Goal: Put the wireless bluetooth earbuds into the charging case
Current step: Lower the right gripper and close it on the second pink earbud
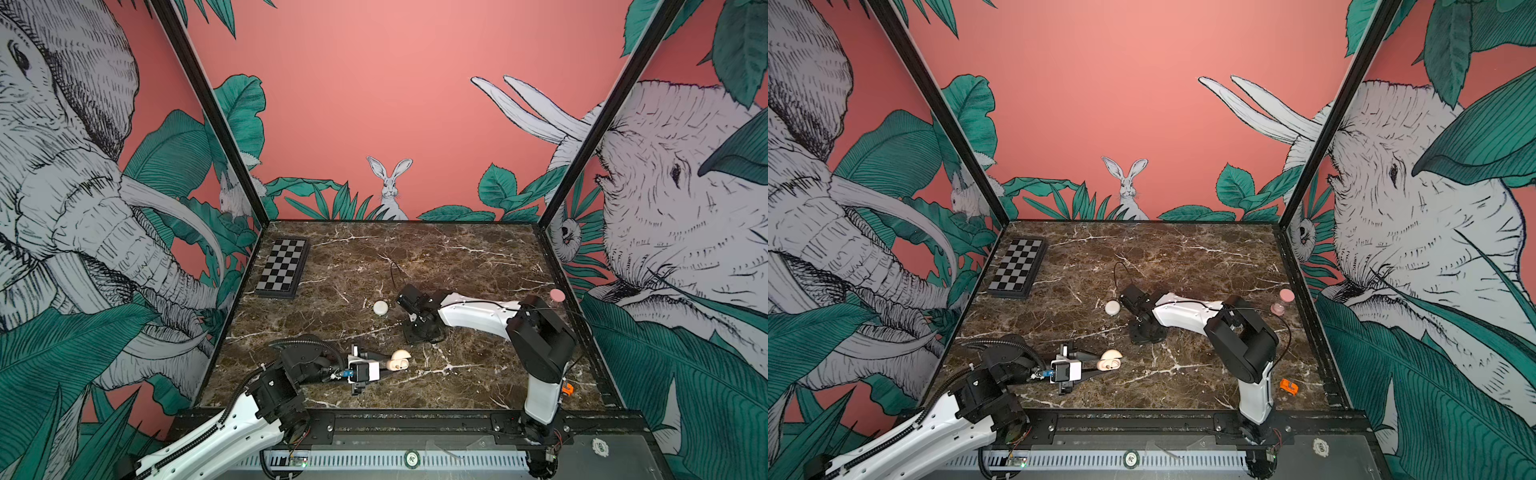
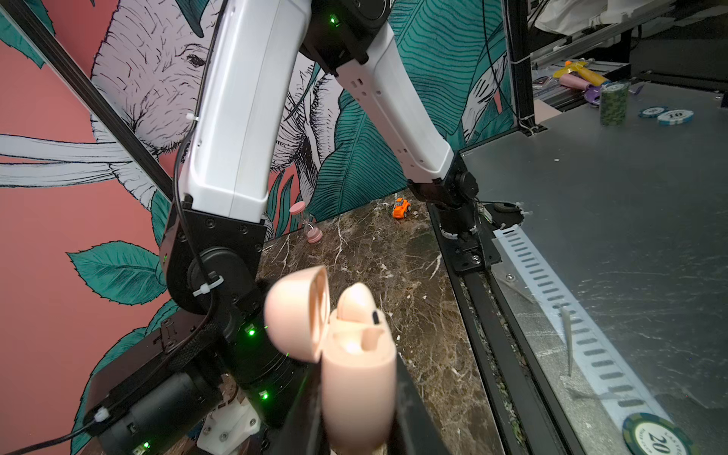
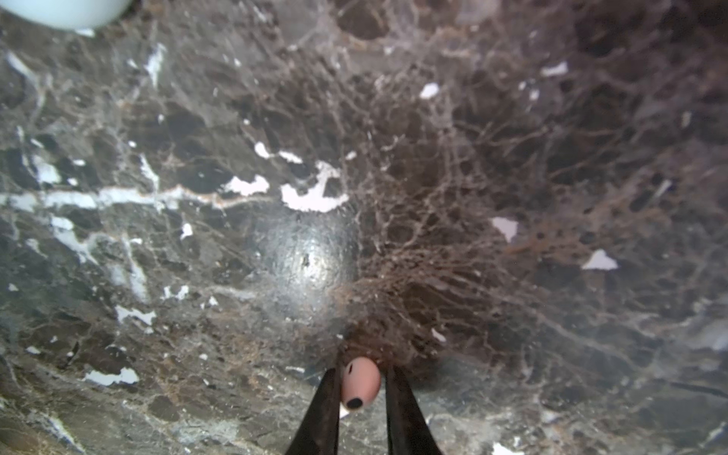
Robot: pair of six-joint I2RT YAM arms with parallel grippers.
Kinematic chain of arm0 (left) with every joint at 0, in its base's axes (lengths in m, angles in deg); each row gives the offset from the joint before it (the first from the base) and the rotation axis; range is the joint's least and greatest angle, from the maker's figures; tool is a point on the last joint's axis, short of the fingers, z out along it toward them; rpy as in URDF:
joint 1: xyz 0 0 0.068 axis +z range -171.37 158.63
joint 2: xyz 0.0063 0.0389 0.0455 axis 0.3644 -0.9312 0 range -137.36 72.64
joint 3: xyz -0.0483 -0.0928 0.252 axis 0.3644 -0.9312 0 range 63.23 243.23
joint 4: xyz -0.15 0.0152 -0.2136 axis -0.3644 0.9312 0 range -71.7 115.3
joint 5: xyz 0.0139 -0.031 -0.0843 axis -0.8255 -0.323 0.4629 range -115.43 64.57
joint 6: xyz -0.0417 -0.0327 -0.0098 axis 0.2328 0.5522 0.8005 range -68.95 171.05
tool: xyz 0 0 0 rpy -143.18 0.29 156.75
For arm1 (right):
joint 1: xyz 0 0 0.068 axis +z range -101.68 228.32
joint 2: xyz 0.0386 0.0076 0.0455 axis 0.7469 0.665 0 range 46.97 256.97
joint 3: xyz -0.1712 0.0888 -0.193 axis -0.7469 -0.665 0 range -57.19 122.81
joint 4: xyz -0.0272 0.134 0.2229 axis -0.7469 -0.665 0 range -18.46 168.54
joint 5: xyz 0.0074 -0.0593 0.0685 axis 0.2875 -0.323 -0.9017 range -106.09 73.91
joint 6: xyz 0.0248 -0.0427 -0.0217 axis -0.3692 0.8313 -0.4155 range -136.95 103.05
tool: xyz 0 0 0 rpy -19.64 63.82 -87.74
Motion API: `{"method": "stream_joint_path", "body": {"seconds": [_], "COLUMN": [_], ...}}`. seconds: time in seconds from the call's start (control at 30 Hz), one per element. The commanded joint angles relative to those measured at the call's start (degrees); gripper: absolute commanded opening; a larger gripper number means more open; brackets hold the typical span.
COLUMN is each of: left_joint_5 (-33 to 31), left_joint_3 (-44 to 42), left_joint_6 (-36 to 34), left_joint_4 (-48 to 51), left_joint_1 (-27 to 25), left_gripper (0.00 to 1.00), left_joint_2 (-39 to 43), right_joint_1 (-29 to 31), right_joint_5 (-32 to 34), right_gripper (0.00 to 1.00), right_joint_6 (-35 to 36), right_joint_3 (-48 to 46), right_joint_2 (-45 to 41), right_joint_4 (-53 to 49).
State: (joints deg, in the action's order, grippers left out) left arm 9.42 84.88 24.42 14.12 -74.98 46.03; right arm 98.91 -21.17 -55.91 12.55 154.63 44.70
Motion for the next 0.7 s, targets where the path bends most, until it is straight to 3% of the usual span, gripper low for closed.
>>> {"method": "stream_joint_path", "body": {"seconds": [0.0, 0.67], "left_joint_5": [0.0, 0.1], "left_joint_3": [1.3, 1.3], "left_joint_6": [-0.9, -0.9], "left_joint_4": [-0.5, -0.7], "left_joint_1": [-0.3, -0.3], "left_gripper": [0.00, 0.00], "left_joint_2": [0.1, -0.3], "right_joint_1": [0.3, 0.2], "right_joint_5": [1.0, 3.7], "right_gripper": [0.21, 0.17], "right_joint_6": [0.0, -1.7], "right_joint_3": [1.6, 2.0], "right_joint_2": [0.9, 1.8], "right_joint_4": [-0.4, -2.5]}}
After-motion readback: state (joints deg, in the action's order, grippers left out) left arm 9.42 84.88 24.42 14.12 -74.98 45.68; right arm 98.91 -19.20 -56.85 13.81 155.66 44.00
